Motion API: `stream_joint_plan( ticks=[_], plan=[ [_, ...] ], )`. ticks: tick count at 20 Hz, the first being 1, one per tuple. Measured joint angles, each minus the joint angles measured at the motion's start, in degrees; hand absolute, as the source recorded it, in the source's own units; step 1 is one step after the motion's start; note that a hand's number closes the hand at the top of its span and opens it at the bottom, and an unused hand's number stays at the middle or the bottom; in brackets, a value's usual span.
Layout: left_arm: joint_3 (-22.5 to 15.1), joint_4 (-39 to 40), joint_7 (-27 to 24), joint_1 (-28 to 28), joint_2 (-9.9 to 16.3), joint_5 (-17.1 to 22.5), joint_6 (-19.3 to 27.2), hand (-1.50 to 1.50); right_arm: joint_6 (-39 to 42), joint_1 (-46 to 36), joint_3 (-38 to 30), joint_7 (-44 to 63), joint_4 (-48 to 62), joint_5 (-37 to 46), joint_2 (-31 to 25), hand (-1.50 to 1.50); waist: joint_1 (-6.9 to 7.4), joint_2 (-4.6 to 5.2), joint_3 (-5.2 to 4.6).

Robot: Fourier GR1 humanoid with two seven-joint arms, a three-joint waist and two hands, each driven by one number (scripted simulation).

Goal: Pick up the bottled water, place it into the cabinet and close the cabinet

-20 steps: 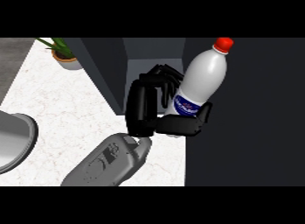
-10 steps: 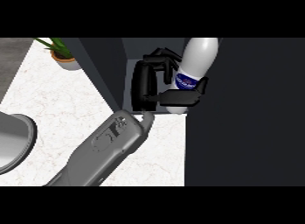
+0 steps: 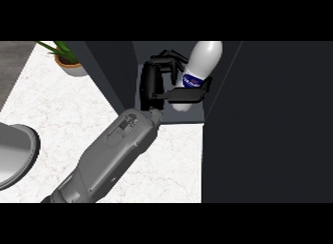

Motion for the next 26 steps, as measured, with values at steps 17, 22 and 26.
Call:
stream_joint_plan(
  ticks=[17,22,26],
  plan=[
    [5.49,27.58,-9.73,-12.94,0.38,1.32,-3.71,-1.50,1.29,-2.11,-0.10,0.20,0.94,-1.90,-0.69,-1.50,-1.21,0.45,0.02],
    [6.04,34.53,-10.54,-16.75,0.23,-0.09,-4.03,-1.50,1.82,-2.24,-0.21,0.24,1.02,-2.31,-0.88,-1.50,-1.62,0.62,0.01],
    [7.70,38.40,-11.08,-19.22,0.25,-0.24,-4.64,-1.50,1.95,-2.38,-0.60,0.50,1.01,-2.69,-1.30,-1.50,-1.66,0.75,-0.01]
  ],
)
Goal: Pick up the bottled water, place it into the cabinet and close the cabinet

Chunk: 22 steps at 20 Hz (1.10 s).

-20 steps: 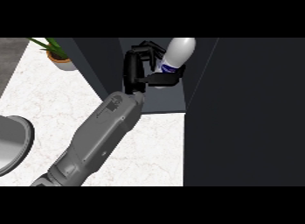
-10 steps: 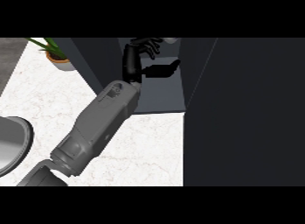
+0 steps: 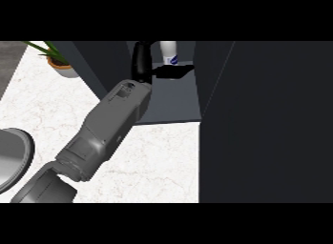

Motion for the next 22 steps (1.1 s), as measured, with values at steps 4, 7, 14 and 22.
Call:
stream_joint_plan(
  ticks=[4,7,14,22],
  plan=[
    [1.56,0.76,-0.62,-1.30,-0.04,0.76,-1.88,-1.50,0.02,-0.44,-0.14,0.09,0.13,-0.27,0.21,-1.50,0.32,-0.16,0.00],
    [3.16,0.15,-3.09,-1.51,0.35,1.50,-4.42,-1.50,-0.40,-0.83,0.26,0.57,-0.01,-0.43,0.25,-1.50,0.64,-0.18,-0.02],
    [4.83,-5.17,-5.32,0.37,-0.15,4.31,-12.12,-1.50,-1.37,-1.20,0.62,1.46,-0.17,-0.65,0.67,-1.50,1.60,-0.72,-0.02],
    [0.38,-17.13,-0.70,7.42,-0.27,5.76,-14.02,-1.50,-1.02,-0.60,1.63,2.17,-0.33,-0.98,1.40,-1.50,2.99,-1.40,0.00]
  ],
)
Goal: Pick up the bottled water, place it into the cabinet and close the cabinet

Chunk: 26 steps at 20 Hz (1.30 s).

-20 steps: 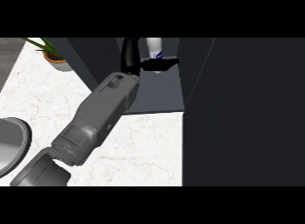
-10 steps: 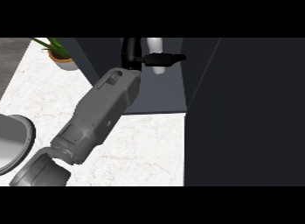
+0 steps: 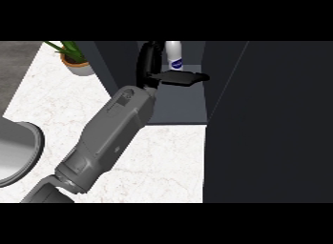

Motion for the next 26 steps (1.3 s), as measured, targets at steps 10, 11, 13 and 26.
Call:
stream_joint_plan(
  ticks=[10,11,13,26],
  plan=[
    [-9.41,-24.15,5.02,16.52,0.46,-0.27,3.98,-1.50,-1.88,-1.43,2.35,2.24,-0.21,-0.04,0.25,-1.50,1.40,-0.27,-0.01],
    [-10.43,-26.97,5.52,18.80,0.70,-0.43,4.06,-1.50,-2.62,-2.21,2.43,2.73,-0.16,-0.02,0.22,-1.50,1.64,-0.27,-0.01],
    [-12.36,-31.75,6.13,23.05,1.20,-0.96,4.46,-1.50,-3.45,-2.51,3.15,3.33,-0.39,0.05,0.30,-1.50,1.67,-0.24,-0.03],
    [-19.06,-58.55,8.71,46.53,10.46,-3.33,6.09,-1.50,3.39,-3.40,10.40,6.70,-0.53,0.85,-6.17,1.50,1.19,-0.03,-0.03]
  ],
)
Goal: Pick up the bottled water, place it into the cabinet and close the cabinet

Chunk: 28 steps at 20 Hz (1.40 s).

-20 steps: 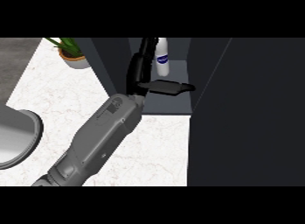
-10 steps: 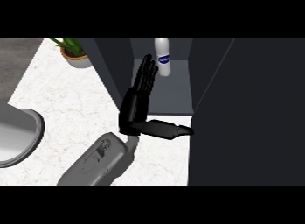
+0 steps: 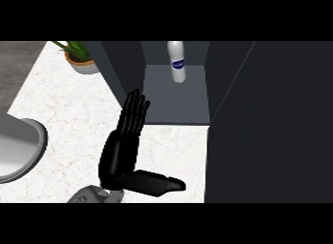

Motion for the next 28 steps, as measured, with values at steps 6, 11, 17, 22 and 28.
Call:
stream_joint_plan(
  ticks=[6,11,17,22,28],
  plan=[
    [0.46,-8.76,-1.11,8.63,5.49,0.29,-1.44,-1.50,0.74,0.32,8.53,3.57,-0.59,1.01,-0.96,1.50,0.01,0.04,-0.07],
    [1.13,-13.18,-1.34,12.75,8.08,0.16,-1.55,-1.50,-0.13,-0.92,16.48,6.79,-1.06,2.47,-0.57,1.50,-0.24,0.00,-0.11],
    [3.05,-17.15,-3.61,19.16,11.54,1.35,-3.39,-1.50,-2.07,-2.97,25.37,9.88,-1.74,6.17,0.85,1.50,-0.44,-0.28,-0.24],
    [5.33,-19.94,-4.08,22.01,13.54,2.60,-4.25,-1.50,-5.80,-7.04,31.30,13.34,-2.81,12.08,3.17,1.50,-0.27,-0.30,-0.31],
    [7.50,-22.34,-5.40,26.25,15.86,4.12,-6.29,-1.50,-9.96,-13.42,36.97,20.72,-5.35,22.61,5.89,1.50,0.27,-0.40,-0.35]
  ],
)
